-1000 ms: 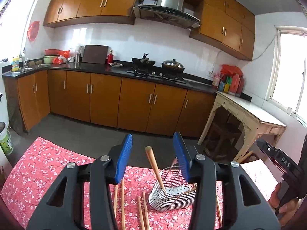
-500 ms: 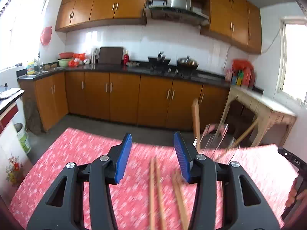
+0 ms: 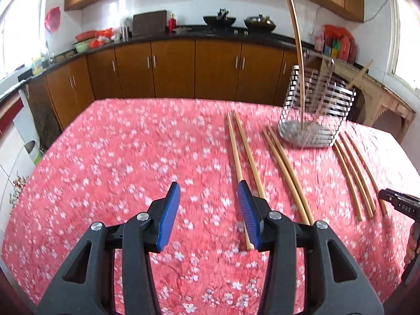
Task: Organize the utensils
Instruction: 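Close the right gripper on a chopstick while the left gripper grasps another chopstick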
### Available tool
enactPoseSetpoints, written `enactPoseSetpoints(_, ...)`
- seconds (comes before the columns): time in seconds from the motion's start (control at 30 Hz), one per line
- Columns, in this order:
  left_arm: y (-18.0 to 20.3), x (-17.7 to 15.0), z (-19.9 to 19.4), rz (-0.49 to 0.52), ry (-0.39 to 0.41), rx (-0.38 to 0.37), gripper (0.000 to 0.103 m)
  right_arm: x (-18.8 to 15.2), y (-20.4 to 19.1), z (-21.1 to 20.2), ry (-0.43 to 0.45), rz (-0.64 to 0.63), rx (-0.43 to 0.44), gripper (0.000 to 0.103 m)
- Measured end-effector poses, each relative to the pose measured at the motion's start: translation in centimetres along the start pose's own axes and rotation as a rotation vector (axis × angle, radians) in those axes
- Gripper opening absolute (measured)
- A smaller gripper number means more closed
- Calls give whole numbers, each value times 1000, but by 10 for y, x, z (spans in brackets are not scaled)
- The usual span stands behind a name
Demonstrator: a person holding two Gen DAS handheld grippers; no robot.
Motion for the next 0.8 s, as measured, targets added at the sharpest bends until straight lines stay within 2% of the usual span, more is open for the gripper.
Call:
enactPoseSetpoints(0.23,3,-3,9,5,-31,-16,46,2,-1,1,10,-21,-35,26)
enactPoseSetpoints(0.3,7,-3,12,14,-39,-20,46,2,-4,4,18,-34,-58,20)
enactPoseSetpoints(0.37,12,-5,16,24,-51,-23,46,1,-8,7,26,-42,-74,9)
enactPoseSetpoints(0.57,24,-9,32,37,-106,-35,41,4,11,5,29,59,-59,8)
enactPoseSetpoints(0.8,34,-10,46,50,-138,-28,40,4,13,5,35,52,-59,8)
Point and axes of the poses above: each gripper's, at about its wrist camera, not at the fingertips, and z roughly the way its jaws point, y to its right, x to its top, the point moved 2 cm from there along z, roughly the way its jaws point, and after that the axes turned 12 degrees about -y, right-handed, at the moved point
